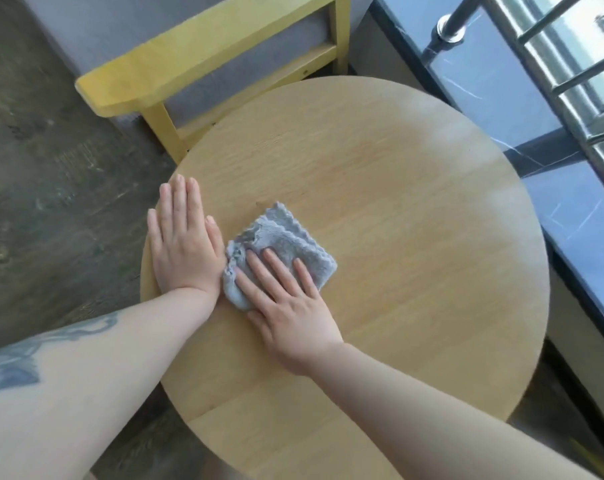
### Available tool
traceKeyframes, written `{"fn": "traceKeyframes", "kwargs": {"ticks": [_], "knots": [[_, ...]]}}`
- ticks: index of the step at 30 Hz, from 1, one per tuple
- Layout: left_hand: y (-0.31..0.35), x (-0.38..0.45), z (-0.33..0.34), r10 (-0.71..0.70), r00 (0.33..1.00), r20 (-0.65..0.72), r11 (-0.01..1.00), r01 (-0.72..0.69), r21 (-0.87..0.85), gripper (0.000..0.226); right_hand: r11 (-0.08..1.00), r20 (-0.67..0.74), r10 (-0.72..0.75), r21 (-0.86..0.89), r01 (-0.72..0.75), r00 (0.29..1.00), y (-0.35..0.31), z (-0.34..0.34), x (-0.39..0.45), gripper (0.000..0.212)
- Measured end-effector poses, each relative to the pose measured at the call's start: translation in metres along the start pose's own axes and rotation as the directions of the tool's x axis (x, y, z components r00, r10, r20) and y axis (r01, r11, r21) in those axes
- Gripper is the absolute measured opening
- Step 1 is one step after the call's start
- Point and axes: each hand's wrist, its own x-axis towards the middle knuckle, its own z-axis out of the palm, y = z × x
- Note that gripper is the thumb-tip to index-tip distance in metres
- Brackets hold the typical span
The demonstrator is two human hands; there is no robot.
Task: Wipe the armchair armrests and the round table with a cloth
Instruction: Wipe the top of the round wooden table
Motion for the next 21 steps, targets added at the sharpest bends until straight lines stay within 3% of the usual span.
{"fn": "traceKeyframes", "kwargs": {"ticks": [1,2,3,4,5,7,8,9,10,12,13,14,15,16,18,19,20,21], "knots": [[0.0,0.0,0.0,0.005,1.0,0.005,1.0,-0.005,0.004,0.055,0.986,0.026,-0.166,-0.026,0.166,0.986,0.012,-0.007,0.012,0.056],[0.001,0.0,0.0,0.01,1.0,0.016,1.0,-0.01,0.005,0.055,0.971,0.028,-0.228,-0.066,0.229,0.973,0.03,-0.016,0.027,0.055],[0.002,-0.001,-0.001,0.014,1.0,0.027,1.0,-0.014,0.002,0.054,0.981,0.011,-0.178,-0.082,0.178,0.984,0.048,-0.026,0.038,0.055],[0.002,-0.001,-0.001,0.016,0.999,0.034,1.0,-0.016,0.001,0.054,0.999,-0.032,-0.02,-0.047,0.018,0.999,0.068,-0.033,0.045,0.055],[0.002,-0.003,-0.002,0.017,0.999,0.037,1.0,-0.017,0.004,0.054,0.975,-0.101,0.223,0.028,-0.221,0.97,0.086,-0.037,0.042,0.056],[0.003,-0.004,-0.004,0.006,0.999,0.042,1.0,-0.007,0.014,0.053,0.75,-0.195,0.661,0.199,-0.631,0.724,0.092,-0.029,0.012,0.059],[0.007,-0.005,-0.005,0.004,0.999,0.047,1.0,-0.005,0.012,0.053,0.672,-0.214,0.74,0.234,-0.702,0.637,0.081,-0.021,-0.009,0.06],[0.015,-0.006,-0.005,0.022,0.998,0.051,1.0,-0.022,0.004,0.053,0.699,-0.231,0.715,0.215,-0.682,0.66,0.065,-0.013,-0.027,0.061],[0.027,-0.009,-0.004,0.071,0.996,0.057,0.997,-0.071,-0.013,0.053,0.795,-0.21,0.606,0.17,-0.582,0.767,0.055,-0.008,-0.04,0.061],[0.061,-0.018,0.004,0.233,0.969,0.077,0.971,-0.228,-0.07,0.054,0.972,-0.06,0.222,0.089,-0.217,0.973,0.073,-0.016,-0.044,0.058],[0.079,-0.023,0.009,0.293,0.952,0.088,0.954,-0.285,-0.094,0.055,0.998,-0.01,0.054,0.044,-0.054,0.998,0.097,-0.03,-0.035,0.056],[0.096,-0.028,0.015,0.321,0.942,0.098,0.944,-0.31,-0.109,0.056,1.0,0.008,0.0,0.026,0.0,1.0,0.122,-0.042,-0.028,0.056],[0.111,-0.031,0.02,0.325,0.94,0.106,0.943,-0.313,-0.118,0.058,0.995,-0.02,0.095,0.033,-0.094,0.995,0.146,-0.052,-0.022,0.057],[0.124,-0.033,0.025,0.322,0.94,0.115,0.943,-0.308,-0.125,0.058,0.945,-0.074,0.322,0.09,-0.315,0.944,0.17,-0.059,-0.022,0.056],[0.149,-0.033,0.033,0.34,0.932,0.124,0.936,-0.323,-0.139,0.058,0.65,-0.142,0.758,0.242,-0.721,0.636,0.196,-0.06,-0.043,0.056],[0.16,-0.032,0.037,0.363,0.924,0.119,0.927,-0.345,-0.145,0.058,0.538,-0.131,0.842,0.265,-0.8,0.523,0.191,-0.056,-0.056,0.058],[0.17,-0.03,0.04,0.38,0.918,0.113,0.92,-0.363,-0.145,0.058,0.549,-0.13,0.835,0.223,-0.805,0.534,0.178,-0.051,-0.068,0.058],[0.177,-0.029,0.043,0.388,0.915,0.107,0.918,-0.374,-0.131,0.058,0.651,-0.127,0.759,0.166,-0.741,0.639,0.165,-0.046,-0.076,0.058]]}}
